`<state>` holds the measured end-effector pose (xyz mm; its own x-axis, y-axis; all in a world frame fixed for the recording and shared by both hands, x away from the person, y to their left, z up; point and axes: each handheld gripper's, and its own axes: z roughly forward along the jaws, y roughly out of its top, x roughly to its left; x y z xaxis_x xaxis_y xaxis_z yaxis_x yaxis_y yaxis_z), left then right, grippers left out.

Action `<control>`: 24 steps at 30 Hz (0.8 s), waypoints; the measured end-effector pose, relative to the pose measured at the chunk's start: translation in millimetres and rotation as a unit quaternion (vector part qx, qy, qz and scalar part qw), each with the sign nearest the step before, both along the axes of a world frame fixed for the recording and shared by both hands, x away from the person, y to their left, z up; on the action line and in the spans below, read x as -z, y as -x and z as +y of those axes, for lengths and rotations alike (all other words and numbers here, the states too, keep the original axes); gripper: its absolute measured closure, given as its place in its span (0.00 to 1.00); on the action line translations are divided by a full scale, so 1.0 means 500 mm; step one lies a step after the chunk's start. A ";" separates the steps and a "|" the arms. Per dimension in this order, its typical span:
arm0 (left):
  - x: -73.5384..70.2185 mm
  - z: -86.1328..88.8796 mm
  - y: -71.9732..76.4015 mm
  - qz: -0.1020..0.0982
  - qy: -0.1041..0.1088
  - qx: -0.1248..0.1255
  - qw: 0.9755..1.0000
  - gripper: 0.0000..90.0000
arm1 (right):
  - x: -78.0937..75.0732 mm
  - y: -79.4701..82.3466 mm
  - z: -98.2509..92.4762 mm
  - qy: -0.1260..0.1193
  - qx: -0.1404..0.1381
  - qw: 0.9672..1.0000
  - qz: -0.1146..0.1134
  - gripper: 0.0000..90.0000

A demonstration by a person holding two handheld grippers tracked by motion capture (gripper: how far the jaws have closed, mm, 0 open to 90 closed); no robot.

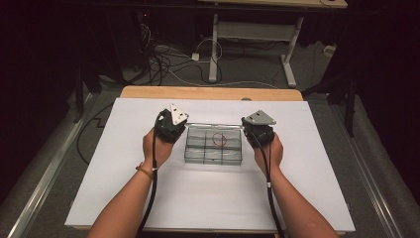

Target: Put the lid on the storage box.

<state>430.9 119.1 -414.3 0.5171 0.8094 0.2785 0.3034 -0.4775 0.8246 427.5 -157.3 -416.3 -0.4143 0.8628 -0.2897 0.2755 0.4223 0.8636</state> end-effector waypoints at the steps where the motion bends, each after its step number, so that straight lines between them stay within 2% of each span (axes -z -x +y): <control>1: 0.000 -0.001 0.002 -0.001 -0.001 -0.001 1.000 0.97 | 0.001 0.001 0.000 0.002 0.001 1.000 -0.002 1.00; 4: 0.002 -0.003 0.006 -0.006 -0.006 -0.003 1.000 0.97 | 0.003 0.003 -0.001 0.000 0.003 1.000 -0.002 1.00; 12: 0.010 0.000 0.011 -0.005 0.005 -0.002 1.000 0.96 | 0.008 0.007 -0.001 -0.007 0.003 1.000 -0.004 1.00; 24: 0.017 -0.002 0.021 -0.015 -0.003 -0.003 1.000 0.96 | 0.018 0.016 -0.003 -0.017 0.006 1.000 -0.008 1.00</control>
<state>420.2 118.2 -422.8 0.5027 0.8112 0.2988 0.2813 -0.4803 0.8308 419.2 -159.0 -425.5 -0.3987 0.8775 -0.2666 0.2669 0.3892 0.8816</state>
